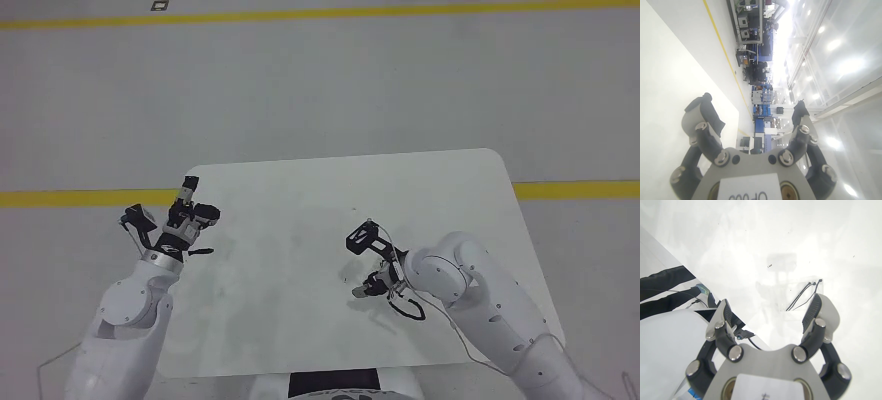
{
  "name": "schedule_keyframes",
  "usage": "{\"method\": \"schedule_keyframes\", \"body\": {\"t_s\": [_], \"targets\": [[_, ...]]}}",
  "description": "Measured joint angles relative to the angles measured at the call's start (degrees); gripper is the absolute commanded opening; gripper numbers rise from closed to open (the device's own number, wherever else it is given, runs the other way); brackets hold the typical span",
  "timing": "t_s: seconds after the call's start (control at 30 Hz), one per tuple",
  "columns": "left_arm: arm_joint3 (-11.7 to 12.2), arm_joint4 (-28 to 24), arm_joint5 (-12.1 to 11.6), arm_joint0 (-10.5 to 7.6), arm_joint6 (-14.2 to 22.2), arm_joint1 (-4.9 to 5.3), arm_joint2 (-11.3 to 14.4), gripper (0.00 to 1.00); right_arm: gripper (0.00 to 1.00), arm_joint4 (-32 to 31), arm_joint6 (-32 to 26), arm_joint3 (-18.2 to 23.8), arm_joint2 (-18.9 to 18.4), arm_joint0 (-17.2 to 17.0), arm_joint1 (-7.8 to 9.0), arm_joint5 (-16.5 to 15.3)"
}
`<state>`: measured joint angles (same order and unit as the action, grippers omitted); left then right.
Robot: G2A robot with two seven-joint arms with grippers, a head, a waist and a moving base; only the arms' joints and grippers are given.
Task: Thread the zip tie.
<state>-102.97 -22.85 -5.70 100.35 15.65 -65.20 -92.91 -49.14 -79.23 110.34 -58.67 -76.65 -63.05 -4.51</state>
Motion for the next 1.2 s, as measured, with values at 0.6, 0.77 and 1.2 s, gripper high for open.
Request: {"method": "schedule_keyframes", "body": {"t_s": [0.6, 0.77, 1.2], "targets": [[-1.3, -3.4, -4.2, 0.71, 14.4, 0.36, 1.2, 1.00, 1.00, -0.6, 2.2, -1.2, 0.2, -0.5, 0.06, 0.4], [-2.1, -3.7, -4.0, 0.73, 16.8, 0.41, 2.1, 1.00, 1.00, -0.6, 2.2, -1.2, 0.2, -0.5, 0.06, 0.4], [-2.8, -5.8, -4.9, 0.98, 20.8, 0.54, 2.6, 1.00, 1.00, -1.3, 3.3, -1.3, -0.4, -0.7, 0.19, 0.8]]}}
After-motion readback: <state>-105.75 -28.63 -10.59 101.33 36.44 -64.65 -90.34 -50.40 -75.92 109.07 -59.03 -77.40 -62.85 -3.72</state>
